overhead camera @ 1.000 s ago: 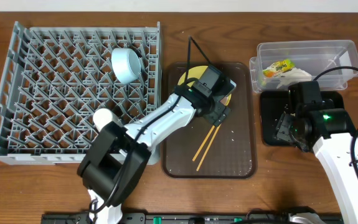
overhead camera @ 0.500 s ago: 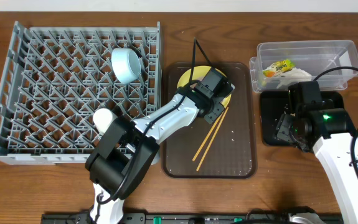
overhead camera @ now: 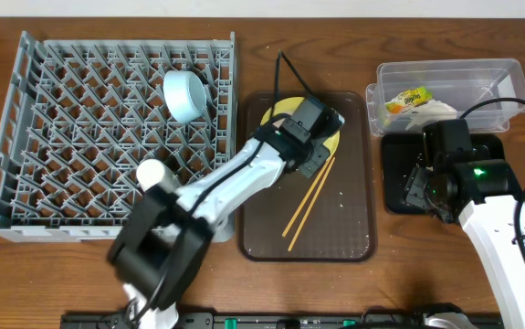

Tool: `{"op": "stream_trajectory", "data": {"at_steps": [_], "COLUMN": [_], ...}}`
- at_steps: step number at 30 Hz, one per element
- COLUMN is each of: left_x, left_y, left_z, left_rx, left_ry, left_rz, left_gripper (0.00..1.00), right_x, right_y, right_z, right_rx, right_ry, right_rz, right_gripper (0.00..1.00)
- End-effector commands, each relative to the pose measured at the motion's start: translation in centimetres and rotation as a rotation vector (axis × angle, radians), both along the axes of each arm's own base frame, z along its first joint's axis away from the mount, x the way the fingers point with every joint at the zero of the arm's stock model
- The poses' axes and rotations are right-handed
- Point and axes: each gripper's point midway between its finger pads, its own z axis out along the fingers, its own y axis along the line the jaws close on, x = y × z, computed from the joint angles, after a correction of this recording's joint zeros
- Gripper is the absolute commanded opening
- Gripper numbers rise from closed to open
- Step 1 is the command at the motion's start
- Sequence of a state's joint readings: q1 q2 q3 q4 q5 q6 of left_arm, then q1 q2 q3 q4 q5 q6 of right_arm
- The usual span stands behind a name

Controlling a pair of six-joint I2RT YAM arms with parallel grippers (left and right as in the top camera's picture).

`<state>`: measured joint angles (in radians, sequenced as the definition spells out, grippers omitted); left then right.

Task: Sort waste into correct bins and load items into the dishwasher rack
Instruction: 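Carry the white bowl into the rack and stand it beside the blue bowl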

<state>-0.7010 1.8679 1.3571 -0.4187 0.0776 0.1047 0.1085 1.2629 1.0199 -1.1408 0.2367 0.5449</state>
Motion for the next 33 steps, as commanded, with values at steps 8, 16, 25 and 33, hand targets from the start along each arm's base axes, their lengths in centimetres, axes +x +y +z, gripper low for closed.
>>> {"op": "stream_trajectory", "data": {"at_steps": [8,16,25,33], "left_x": [-1.4,-1.3,0.5,2.1], "left_y": [5.3,12.6,21.1,24.7], "left_z": [14.1,16.3,16.9,12.3], "left_rx": [-0.385,-0.727,-1.104,-1.213], "left_ry": [0.041,0.343,0.547,0.736], "left_rz": [0.185,0.241,0.358,0.531], "left_gripper": [0.06,0.06,0.06,0.06], "right_x": [0.1,0.1,0.1,0.1], "right_y": [-0.4,-0.4,-0.4,-0.4], "right_z": [0.6,0.6,0.6,0.6], "right_rx": [-0.011,-0.011,-0.011,-0.011], "right_ry": [-0.024,-0.024,-0.024,-0.024], "right_rz": [-0.024,-0.024,-0.024,-0.024], "right_gripper": [0.72,0.73,0.72,0.72]}}
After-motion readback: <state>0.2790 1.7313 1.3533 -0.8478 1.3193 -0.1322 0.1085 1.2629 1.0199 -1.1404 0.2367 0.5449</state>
